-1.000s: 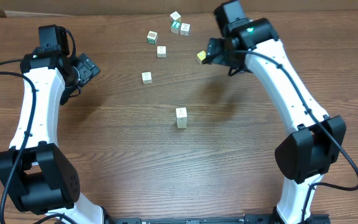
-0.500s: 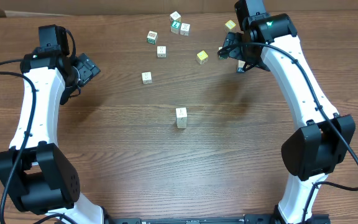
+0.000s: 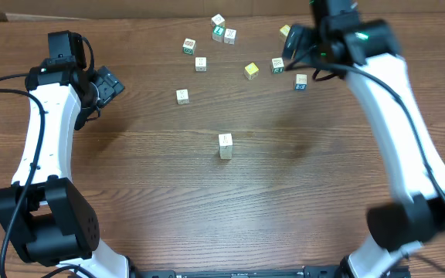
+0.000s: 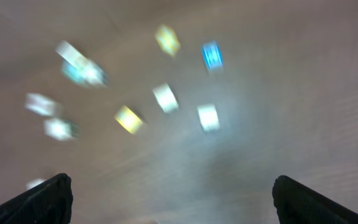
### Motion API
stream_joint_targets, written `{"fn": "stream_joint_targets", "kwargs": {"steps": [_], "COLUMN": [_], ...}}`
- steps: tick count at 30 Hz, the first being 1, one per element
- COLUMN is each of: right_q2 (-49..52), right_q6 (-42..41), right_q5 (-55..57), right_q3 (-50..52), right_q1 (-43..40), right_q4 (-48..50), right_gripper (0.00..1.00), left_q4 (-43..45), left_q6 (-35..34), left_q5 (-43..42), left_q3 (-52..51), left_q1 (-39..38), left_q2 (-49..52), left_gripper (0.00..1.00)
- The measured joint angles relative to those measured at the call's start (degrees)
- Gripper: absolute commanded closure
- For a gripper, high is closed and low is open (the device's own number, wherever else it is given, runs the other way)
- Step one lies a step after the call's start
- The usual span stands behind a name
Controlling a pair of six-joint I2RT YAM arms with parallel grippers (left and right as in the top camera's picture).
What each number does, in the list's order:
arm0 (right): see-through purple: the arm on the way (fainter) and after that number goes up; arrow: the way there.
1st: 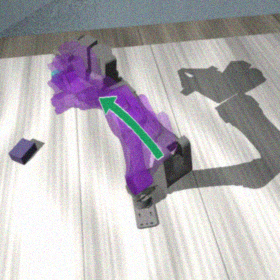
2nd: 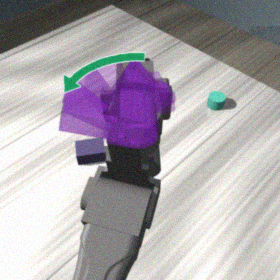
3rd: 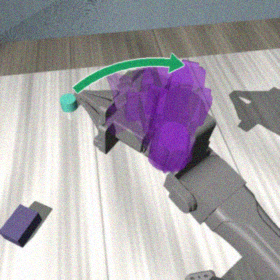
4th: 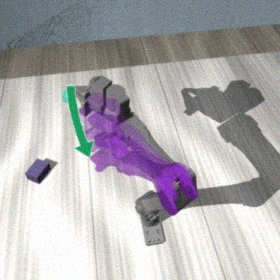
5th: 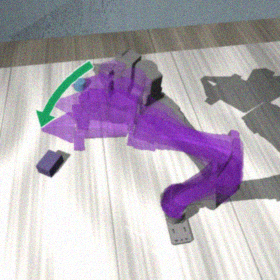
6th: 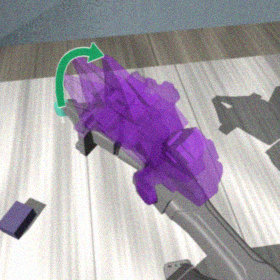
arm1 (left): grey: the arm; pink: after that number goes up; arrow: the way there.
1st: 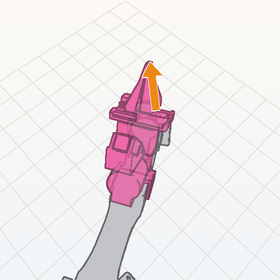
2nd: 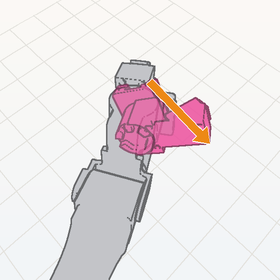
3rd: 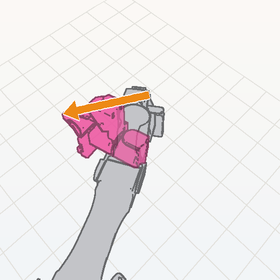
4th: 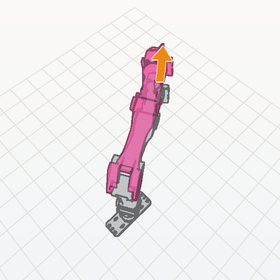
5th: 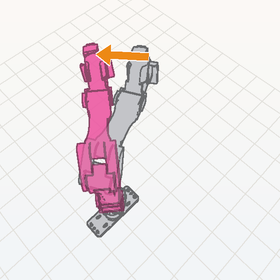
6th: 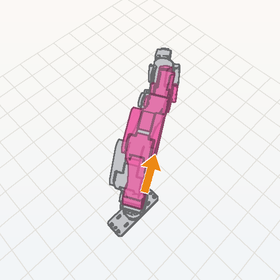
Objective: Form a tower
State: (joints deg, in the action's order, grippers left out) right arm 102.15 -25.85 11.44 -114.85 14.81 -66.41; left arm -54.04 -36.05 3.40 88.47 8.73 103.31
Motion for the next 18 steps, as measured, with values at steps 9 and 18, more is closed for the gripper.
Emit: {"fn": "stream_joint_targets", "kwargs": {"steps": [9, 18], "right_q2": [-21.7, -38.4], "right_q6": [12.5, 15.9], "right_q5": [0.5, -3.6], "right_q3": [11.7, 52.0], "right_q1": [-0.8, -6.0], "right_q4": [15.9, 47.0], "right_gripper": [0.00, 0.00], "left_q4": [0.0, 0.0], "left_q6": [0.0, 0.0], "left_q5": [0.0, 0.0], "left_q3": [0.0, 0.0], "left_q1": [0.0, 0.0], "left_q2": [0.0, 0.0], "left_gripper": [0.01, 0.00]}}
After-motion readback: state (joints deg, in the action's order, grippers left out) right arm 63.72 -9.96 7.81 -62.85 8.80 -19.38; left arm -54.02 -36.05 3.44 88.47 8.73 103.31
